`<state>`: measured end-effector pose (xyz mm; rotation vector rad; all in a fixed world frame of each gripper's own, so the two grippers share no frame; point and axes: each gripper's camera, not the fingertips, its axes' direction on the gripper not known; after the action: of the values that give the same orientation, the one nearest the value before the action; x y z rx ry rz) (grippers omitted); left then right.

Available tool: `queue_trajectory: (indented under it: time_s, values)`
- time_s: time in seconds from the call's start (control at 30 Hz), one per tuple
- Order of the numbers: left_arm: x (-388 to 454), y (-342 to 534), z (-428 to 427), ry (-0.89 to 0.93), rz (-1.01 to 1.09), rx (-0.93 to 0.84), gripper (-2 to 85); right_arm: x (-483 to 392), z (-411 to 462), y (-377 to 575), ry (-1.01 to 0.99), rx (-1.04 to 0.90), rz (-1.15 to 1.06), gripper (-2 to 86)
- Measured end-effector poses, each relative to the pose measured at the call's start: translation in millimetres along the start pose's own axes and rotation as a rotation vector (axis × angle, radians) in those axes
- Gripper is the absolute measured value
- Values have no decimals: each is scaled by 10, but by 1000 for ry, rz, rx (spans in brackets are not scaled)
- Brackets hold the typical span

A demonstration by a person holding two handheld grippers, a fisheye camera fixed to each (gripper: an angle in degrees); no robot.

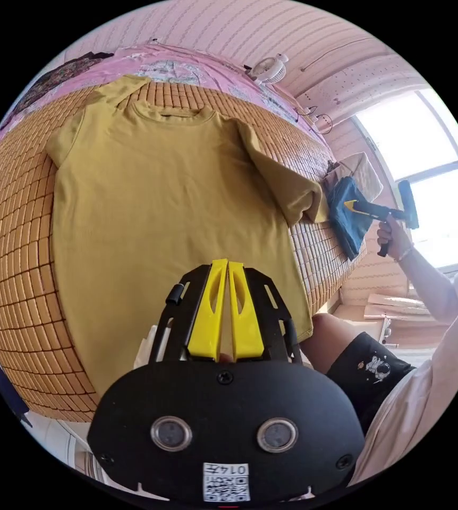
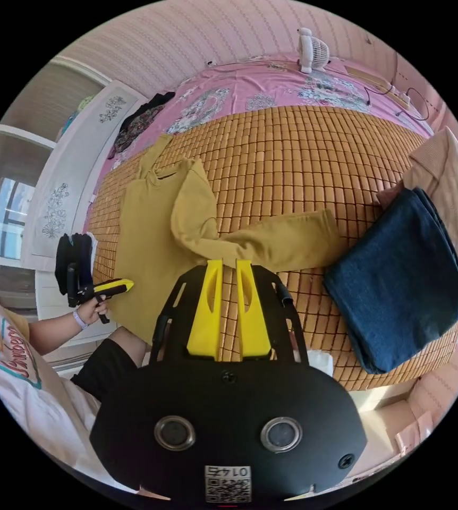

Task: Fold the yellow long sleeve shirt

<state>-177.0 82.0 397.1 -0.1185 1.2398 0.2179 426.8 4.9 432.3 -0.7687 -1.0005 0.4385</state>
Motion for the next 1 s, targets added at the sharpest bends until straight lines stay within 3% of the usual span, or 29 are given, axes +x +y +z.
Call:
queue_trajectory:
  time_s: [0.2, 0.27, 0.4, 0.57, 0.63, 0.73, 0.8, 0.9, 1.0]
  values:
    - [319, -891, 299, 29, 69, 107, -10, 526, 597, -168, 124, -34, 207, 103]
    - [430, -1209, 562, 72, 105, 79, -10, 537, 887, -174, 164, -117, 199, 107]
    - [519, -1507, 933, 84, 122, 10, -10, 410, 856, -142, 252, -38, 114, 75]
    - [580, -1714, 1184, 97, 125, -51, -10, 613, 682, -50, -1, -152, 130, 18]
    - [662, -1759, 1185, 95, 158, -34, -10, 694, 387, 217, -251, -173, 178, 17]
    - [840, -1852, 1140, 100, 214, 34, -10, 1003, -30, 549, -460, -134, 345, 26]
    - [937, -1933, 1123, 96, 232, 81, -10, 1341, -319, 747, -409, 18, 535, 37]
    - [1017, -2108, 1135, 82, 233, 137, -10, 1614, -637, 1011, -110, 233, 683, 51]
    - [1031, -2280, 1266, 52, 228, 91, -10, 1569, -420, 993, -23, 180, 661, 92]
